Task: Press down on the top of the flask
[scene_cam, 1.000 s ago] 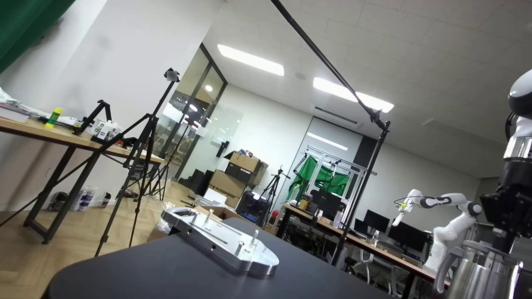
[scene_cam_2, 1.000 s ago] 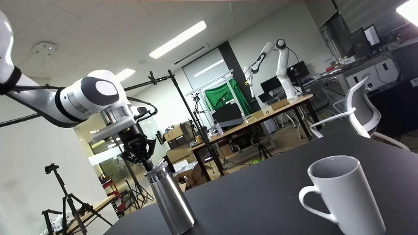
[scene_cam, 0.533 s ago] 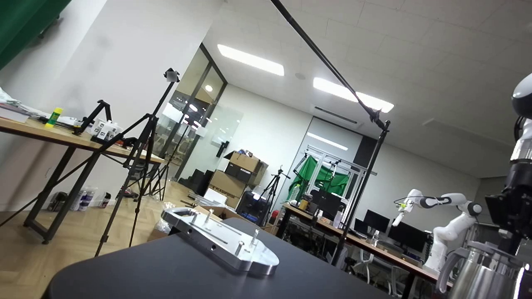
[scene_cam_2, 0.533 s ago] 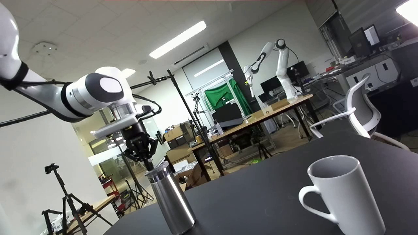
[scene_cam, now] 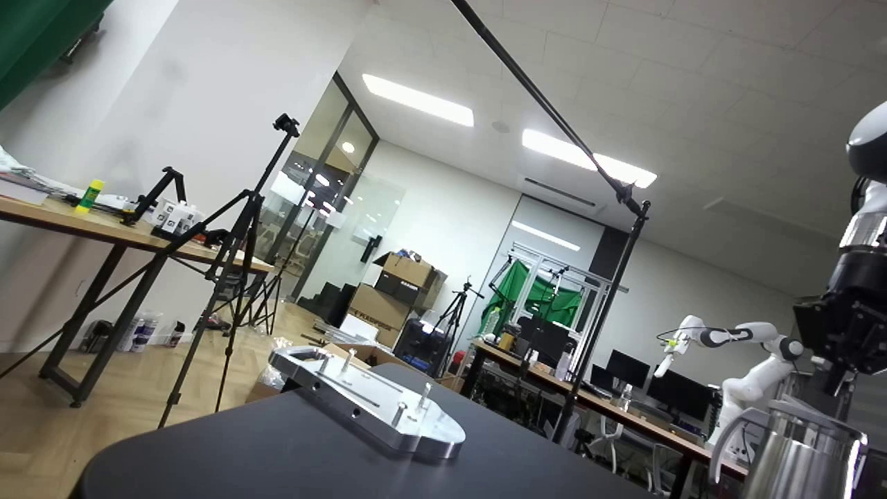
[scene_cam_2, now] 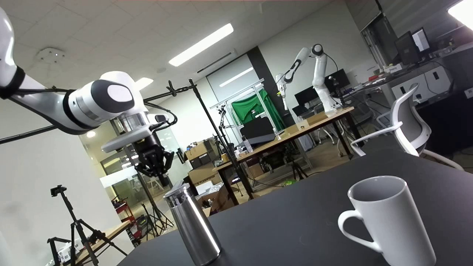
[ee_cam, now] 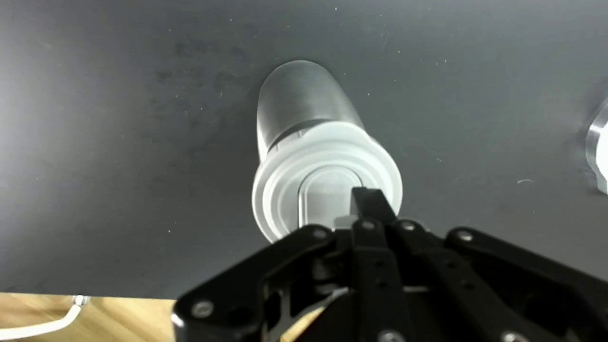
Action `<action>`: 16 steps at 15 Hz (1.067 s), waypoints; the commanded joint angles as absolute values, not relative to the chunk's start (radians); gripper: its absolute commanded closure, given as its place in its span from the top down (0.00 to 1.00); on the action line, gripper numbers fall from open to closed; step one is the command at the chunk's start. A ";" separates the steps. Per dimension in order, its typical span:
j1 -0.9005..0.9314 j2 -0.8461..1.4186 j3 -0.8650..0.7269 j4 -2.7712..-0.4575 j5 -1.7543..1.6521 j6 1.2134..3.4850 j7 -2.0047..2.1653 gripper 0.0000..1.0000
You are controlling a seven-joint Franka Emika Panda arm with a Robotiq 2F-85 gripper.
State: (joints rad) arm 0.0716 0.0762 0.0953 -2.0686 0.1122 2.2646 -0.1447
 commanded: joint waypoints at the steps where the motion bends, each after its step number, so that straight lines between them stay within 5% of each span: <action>1: 0.079 0.015 0.100 -2.043 0.119 2.195 -0.142 0.00; 2: 0.080 -0.002 0.100 -2.037 0.120 2.153 -0.152 0.00; 3: 0.081 -0.019 0.098 -2.035 0.113 2.121 -0.145 0.26; 16: 0.072 -0.099 0.074 -2.024 0.081 1.922 -0.132 1.00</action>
State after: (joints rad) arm 0.0733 -0.0962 0.0817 -2.0443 0.0960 1.9629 -0.1460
